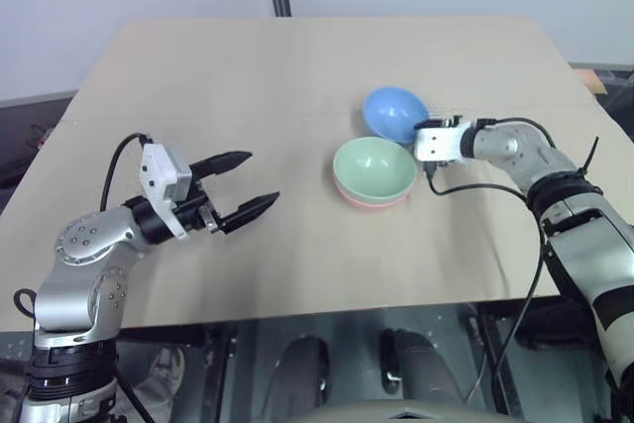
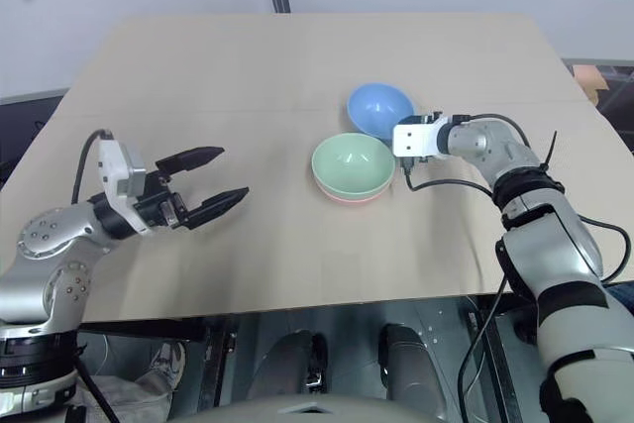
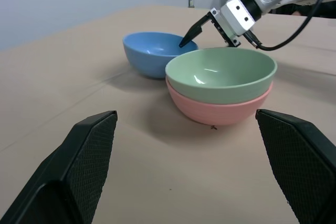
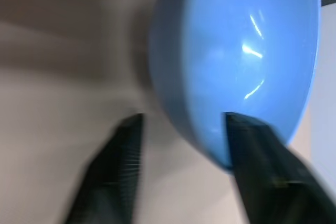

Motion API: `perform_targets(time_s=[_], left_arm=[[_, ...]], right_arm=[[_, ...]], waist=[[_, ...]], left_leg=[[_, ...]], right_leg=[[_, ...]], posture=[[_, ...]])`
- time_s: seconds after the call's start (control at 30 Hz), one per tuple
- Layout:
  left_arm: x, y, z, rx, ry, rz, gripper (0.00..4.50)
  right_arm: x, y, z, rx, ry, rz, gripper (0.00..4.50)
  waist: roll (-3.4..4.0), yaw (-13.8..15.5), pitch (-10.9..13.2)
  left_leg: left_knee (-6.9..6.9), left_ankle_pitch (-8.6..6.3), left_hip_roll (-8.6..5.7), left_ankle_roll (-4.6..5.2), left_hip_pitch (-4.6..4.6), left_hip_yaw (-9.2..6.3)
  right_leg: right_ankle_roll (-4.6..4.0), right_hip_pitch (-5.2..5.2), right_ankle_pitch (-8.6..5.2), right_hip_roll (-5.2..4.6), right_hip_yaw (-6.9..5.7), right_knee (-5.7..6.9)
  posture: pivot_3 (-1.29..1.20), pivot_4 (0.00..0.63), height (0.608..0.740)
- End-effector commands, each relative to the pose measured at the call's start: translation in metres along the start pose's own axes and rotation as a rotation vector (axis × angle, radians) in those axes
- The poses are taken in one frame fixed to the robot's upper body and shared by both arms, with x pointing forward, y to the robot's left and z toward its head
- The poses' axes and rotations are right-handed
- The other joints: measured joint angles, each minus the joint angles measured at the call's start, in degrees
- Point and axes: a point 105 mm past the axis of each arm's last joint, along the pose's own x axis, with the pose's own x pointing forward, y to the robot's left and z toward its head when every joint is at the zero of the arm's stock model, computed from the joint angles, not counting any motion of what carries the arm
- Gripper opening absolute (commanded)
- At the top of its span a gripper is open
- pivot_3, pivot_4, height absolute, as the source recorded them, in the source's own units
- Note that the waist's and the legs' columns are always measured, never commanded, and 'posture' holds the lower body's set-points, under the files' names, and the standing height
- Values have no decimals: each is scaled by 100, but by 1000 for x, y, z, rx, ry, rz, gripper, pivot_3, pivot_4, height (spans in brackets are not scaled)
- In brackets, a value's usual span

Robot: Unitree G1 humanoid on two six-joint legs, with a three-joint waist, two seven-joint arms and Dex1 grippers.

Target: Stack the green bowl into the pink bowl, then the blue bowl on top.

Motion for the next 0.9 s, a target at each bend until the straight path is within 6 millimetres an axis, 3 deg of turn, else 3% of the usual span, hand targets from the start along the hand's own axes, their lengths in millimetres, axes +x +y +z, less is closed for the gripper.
perform_targets(time_s=[0.03, 0.07, 0.23, 0.37, 0.53, 0.7, 0.8, 0.9], left_arm=[[0, -1, 14, 60, -40, 2, 4500], [2, -1, 14, 61, -42, -1, 4500], [7, 5, 11, 60, -43, -2, 4500], [11, 9, 9, 62, -51, 5, 4500], [16, 12, 3, 56, -53, -1, 4500], [26, 13, -4, 55, -55, -19, 4500], [31, 15, -1, 59, -65, -32, 4500], [33, 16, 1, 68, -67, -33, 4500]], right_arm=[[-5, -16, 5, -54, -19, -44, 471], [-6, -16, 4, -67, -20, -45, 20], [-18, -28, 7, -140, -50, -67, 20], [-45, -41, 39, -116, -237, -51, 20], [-94, -23, 87, -68, -378, 126, 20], [-100, 1, 111, -13, -357, 222, 20], [-91, 13, 112, 3, -340, 258, 848], [-90, 16, 107, -11, -312, 255, 2071]], waist=[[0, -2, 0], [2, 0, 1], [7, 2, 5], [17, 12, 11], [26, 37, 16], [23, 28, 14], [22, 35, 14], [22, 37, 14]], left_leg=[[0, 0, 0, 0, 1, 0], [0, 0, 0, 0, 1, 0], [-1, 0, -1, 0, -1, 2], [-3, 0, 0, 0, -2, 3], [-9, -5, 23, 8, -8, -10], [-1, -16, 19, 26, -3, -6], [8, -15, 4, 25, 7, -6], [11, -14, 5, 24, 9, -7]], right_leg=[[0, 0, 0, 1, 0, 1], [0, 0, 0, 1, 0, 1], [0, 0, 0, -1, 1, -1], [1, -2, 1, 1, 3, -3], [2, -1, 1, 0, -11, -6], [4, 2, 1, -3, -17, -5], [2, 6, -1, 1, -18, 3], [-1, 8, -2, 3, -19, 9]], posture=[[0, 150, 740], [0, 150, 740], [0, 150, 740], [0, 150, 740], [0, 150, 740], [0, 150, 740], [0, 150, 740], [0, 150, 740]])
